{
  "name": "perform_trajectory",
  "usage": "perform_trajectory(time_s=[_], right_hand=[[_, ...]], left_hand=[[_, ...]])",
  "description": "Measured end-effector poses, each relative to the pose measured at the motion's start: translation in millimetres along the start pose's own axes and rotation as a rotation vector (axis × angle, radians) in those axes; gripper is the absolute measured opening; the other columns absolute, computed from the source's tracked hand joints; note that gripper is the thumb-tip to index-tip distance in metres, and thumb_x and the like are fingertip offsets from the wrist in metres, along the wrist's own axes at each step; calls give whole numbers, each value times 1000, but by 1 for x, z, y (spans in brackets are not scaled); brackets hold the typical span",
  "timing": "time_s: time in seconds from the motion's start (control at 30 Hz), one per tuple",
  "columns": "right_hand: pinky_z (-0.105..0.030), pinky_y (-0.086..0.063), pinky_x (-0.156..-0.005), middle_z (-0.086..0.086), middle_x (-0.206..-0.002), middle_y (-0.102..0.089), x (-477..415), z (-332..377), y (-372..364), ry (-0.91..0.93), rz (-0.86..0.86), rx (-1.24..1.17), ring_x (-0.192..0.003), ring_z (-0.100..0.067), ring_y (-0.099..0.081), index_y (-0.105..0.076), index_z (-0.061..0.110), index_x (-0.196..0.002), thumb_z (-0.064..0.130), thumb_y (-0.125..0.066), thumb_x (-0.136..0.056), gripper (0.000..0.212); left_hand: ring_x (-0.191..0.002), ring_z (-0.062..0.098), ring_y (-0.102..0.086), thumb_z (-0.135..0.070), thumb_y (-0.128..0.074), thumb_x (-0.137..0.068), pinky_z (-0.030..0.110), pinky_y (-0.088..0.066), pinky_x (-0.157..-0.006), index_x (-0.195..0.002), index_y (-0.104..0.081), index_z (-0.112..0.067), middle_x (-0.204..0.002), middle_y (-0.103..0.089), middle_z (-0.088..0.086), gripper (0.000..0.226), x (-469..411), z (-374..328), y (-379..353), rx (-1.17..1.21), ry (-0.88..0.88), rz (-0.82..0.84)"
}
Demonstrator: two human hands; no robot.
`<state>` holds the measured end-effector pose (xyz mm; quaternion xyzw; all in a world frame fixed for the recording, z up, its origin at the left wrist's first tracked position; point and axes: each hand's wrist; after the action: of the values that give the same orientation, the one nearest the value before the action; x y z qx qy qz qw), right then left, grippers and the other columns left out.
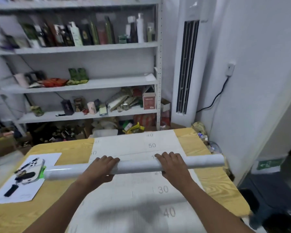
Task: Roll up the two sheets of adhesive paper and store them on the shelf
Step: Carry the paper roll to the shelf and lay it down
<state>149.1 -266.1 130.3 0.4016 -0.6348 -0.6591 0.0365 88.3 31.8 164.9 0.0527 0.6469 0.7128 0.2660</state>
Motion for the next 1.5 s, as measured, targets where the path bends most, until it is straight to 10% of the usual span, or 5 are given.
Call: perform_trajectory(time_s=[0.67, 1.0, 1.5], right_hand=[[-38, -50, -57, -10, -91, -66, -124, -35, 180, 22, -333, 128, -63, -28, -60, -65, 15, -107, 9, -81, -52, 58], [-33, -49, -53, -11, -99, -63, -157, -13, 210, 170, -469, 209, -63, -26, -57, -59, 16, -115, 0, -79, -53, 67], [-32, -48, -55, -5, -73, -65, -170, -1, 213, 117, -319, 56, -60, -24, -58, -65, 11, -88, 20, -85, -51, 44]], left_hand=[[-77, 20, -64, -25, -91, -36, 32, -55, -65, -106, -56, -17, -96, -66, 4, 79, -61, 18, 201, -320, 103, -199], [-103, 20, -61, -22, -73, -75, 37, -50, -85, -125, -51, -18, -120, -61, 1, 54, -45, 26, 247, -160, 300, -179], [-95, 19, -63, -24, -70, -76, 33, -53, -76, -120, -51, -18, -114, -63, 0, 49, -38, 44, 256, -229, 307, -120]])
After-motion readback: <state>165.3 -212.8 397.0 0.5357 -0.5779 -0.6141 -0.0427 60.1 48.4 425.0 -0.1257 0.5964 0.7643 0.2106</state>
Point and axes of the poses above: each hand's wrist, its own x-axis away from the middle knuckle, its own y-axis out of the back of the hand, z = x × y
